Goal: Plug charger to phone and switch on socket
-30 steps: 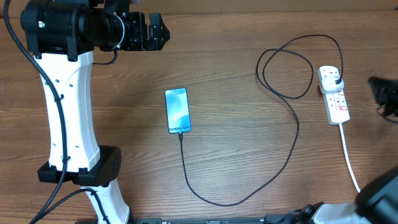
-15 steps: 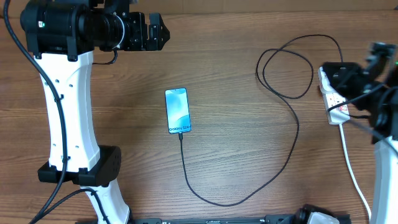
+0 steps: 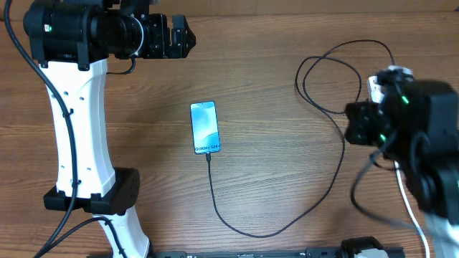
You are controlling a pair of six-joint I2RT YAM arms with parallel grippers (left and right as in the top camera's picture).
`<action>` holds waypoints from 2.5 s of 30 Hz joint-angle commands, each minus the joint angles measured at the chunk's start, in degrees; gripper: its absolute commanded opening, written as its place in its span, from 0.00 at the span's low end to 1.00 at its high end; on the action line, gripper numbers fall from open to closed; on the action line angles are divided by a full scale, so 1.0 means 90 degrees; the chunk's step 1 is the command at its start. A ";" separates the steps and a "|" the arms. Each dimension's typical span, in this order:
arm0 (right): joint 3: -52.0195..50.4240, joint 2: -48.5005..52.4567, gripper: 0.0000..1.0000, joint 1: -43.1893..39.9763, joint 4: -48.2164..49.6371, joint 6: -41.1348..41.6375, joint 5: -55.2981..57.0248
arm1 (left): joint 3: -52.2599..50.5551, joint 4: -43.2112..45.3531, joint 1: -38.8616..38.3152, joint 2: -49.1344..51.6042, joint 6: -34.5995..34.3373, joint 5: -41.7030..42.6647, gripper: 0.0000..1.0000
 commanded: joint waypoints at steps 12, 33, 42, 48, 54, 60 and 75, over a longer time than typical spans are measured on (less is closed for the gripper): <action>-0.1809 -0.3164 0.20 0.0032 -0.0121 0.0289 0.0318 | 0.0051 -0.0012 -0.0027 0.0046 0.0073 -0.0041 1.00; -0.1953 -0.3162 1.00 0.0032 -0.0197 0.0233 0.0483 | 0.0051 -0.0012 -0.0027 0.0046 0.0073 -0.0041 1.00; -0.4447 -0.4488 1.00 -0.0078 0.2892 0.0211 0.0675 | 0.0051 -0.0012 -0.0027 0.0046 0.0073 -0.0041 1.00; -0.6934 -0.5836 1.00 -0.0075 0.5183 0.0214 0.0651 | 0.0051 -0.0012 -0.0027 0.0046 0.0073 -0.0041 1.00; -0.8476 -0.6625 1.00 -0.0070 0.6385 0.0219 0.0651 | 0.0051 -0.0010 -0.0027 0.0046 0.0073 -0.0041 0.99; -0.8869 -0.6698 1.00 -0.0070 0.6669 0.0253 0.0653 | 0.0051 -0.0012 -0.0027 0.0046 0.0073 -0.0041 1.00; -0.9024 -0.6693 1.00 -0.0073 0.6994 0.0257 0.0605 | 0.0051 -0.0010 -0.0027 0.0046 0.0073 -0.0041 0.99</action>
